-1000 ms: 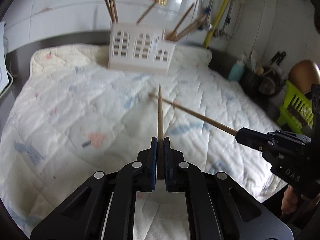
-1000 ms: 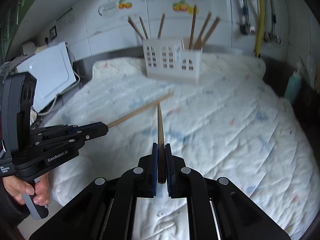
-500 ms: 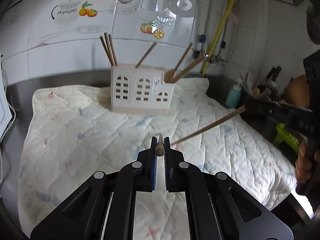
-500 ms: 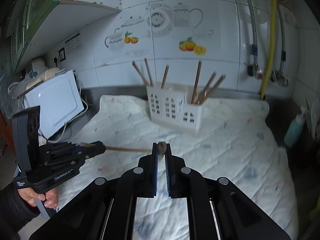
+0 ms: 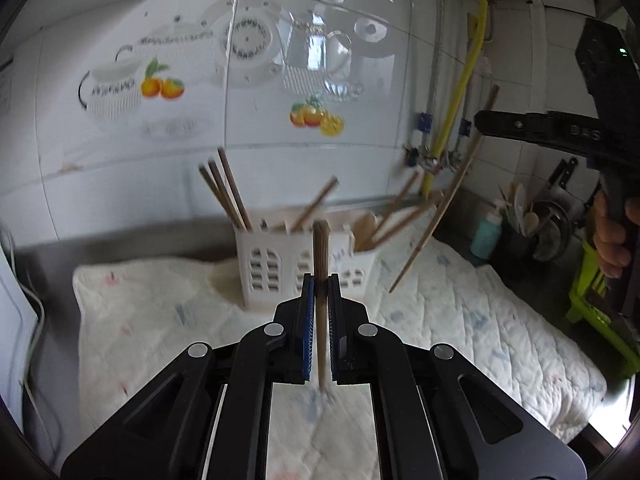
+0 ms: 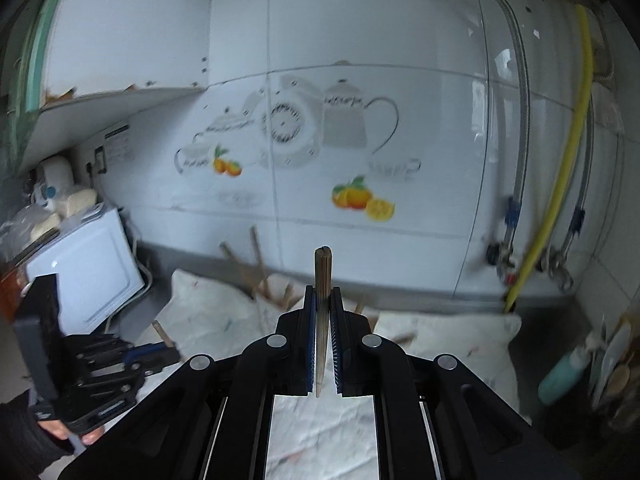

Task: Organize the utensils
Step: 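Lift both chopsticks upright and carry them above the white holder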

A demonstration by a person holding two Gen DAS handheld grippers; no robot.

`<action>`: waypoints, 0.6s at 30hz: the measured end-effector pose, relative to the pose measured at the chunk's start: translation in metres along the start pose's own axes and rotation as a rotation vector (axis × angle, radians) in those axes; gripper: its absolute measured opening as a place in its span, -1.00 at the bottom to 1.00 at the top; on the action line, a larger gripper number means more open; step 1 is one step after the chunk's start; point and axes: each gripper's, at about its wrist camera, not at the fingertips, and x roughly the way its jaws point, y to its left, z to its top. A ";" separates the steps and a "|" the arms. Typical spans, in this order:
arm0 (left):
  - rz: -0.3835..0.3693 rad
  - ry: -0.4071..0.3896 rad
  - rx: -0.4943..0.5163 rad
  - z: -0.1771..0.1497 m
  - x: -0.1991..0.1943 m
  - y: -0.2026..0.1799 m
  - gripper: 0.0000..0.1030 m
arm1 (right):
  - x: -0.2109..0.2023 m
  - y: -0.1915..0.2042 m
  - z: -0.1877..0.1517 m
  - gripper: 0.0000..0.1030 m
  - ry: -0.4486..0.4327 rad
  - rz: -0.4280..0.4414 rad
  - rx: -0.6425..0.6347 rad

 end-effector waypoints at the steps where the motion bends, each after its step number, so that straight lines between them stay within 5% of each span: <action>1: 0.004 -0.005 0.002 0.007 0.001 0.002 -0.91 | 0.005 -0.002 0.004 -0.87 -0.002 0.003 0.005; 10: 0.082 -0.130 0.050 0.091 0.000 0.014 -0.91 | 0.046 -0.017 0.037 -0.87 -0.052 -0.035 0.030; 18: 0.119 -0.247 0.035 0.154 0.012 0.023 -0.91 | 0.085 -0.026 0.031 -0.87 0.000 -0.063 0.014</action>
